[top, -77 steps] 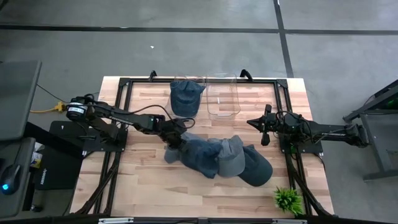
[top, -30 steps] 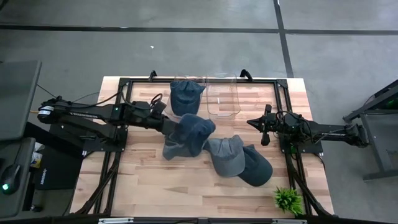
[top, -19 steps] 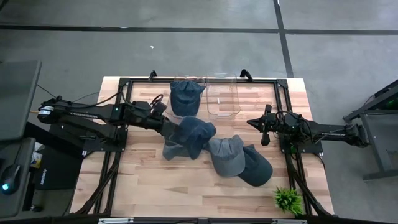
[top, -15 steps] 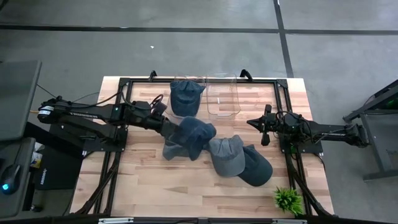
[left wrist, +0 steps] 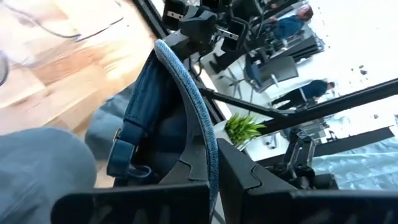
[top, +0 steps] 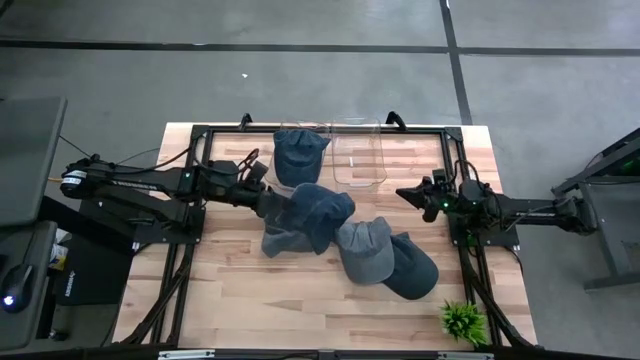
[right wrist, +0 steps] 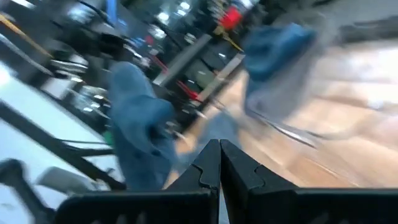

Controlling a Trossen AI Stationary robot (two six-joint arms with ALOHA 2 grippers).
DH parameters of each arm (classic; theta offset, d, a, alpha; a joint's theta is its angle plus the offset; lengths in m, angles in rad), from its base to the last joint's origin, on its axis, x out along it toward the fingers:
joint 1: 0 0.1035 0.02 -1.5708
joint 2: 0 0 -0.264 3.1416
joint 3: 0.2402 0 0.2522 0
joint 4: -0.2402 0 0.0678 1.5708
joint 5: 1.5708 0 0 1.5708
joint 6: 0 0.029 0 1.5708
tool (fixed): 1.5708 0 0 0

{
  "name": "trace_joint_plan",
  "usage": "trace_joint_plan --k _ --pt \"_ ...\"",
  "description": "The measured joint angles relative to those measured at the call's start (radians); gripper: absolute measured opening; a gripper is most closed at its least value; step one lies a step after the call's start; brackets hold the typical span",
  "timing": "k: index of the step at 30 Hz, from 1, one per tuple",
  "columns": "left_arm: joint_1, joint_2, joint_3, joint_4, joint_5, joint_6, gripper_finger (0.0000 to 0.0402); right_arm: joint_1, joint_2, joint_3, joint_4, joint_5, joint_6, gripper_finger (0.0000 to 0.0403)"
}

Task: Pick & Place hat
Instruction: Put the left blue cap into the left transparent bin

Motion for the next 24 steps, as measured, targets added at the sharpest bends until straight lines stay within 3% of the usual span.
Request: trace_joint_plan --k 4,7,13,18,24 --pt "0.000 0.000 0.000 0.011 -0.023 0.011 0.0000 0.000 0.091 0.000 0.185 -0.014 -0.025 0.0004" --pt "0.000 0.000 0.000 0.029 -0.039 0.022 0.0000 0.002 0.180 0.000 0.294 -0.057 -0.010 0.0032" --pt "0.001 0.000 0.001 0.089 -0.059 0.060 0.0000 0.039 0.373 0.000 0.453 -0.022 0.047 0.0154" --pt "0.001 0.001 0.002 0.097 -0.097 0.085 0.0000 0.064 0.535 0.068 0.545 0.002 0.003 0.0260" --pt "0.001 0.001 0.002 0.117 -0.111 0.112 0.0000 0.074 0.732 0.246 0.531 -0.015 -0.155 0.0319"
